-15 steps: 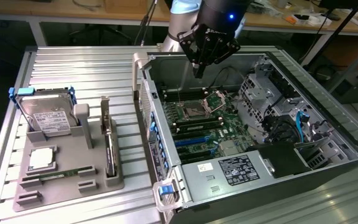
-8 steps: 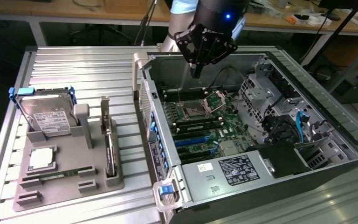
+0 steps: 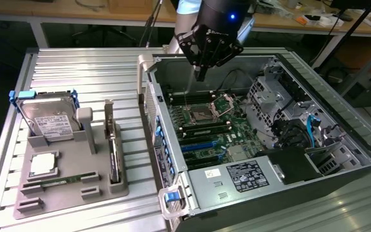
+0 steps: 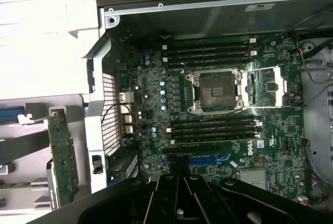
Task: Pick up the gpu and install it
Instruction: 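Reach for the gpu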
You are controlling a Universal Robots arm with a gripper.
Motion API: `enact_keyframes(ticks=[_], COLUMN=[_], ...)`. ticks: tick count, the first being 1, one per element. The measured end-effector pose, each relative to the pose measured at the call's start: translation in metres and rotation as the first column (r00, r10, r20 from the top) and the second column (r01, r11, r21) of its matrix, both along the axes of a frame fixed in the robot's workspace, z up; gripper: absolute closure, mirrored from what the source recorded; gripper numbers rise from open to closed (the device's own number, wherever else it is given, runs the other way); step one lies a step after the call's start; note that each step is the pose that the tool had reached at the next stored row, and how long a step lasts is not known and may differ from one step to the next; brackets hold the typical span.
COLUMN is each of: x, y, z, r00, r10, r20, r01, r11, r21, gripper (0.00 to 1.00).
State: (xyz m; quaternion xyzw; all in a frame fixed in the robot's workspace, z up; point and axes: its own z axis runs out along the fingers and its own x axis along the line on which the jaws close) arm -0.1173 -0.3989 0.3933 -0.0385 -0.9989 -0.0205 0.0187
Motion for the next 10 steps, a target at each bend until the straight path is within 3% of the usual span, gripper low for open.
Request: enact_keyframes(ticks=[10], x=[-0.014], y=[0.0], z=[0.0], r00=[1.0], r10=[0.0], r20=[0.0], r01=[0.0], r11=[1.0], r21=[-0.0001], gripper=[0.89])
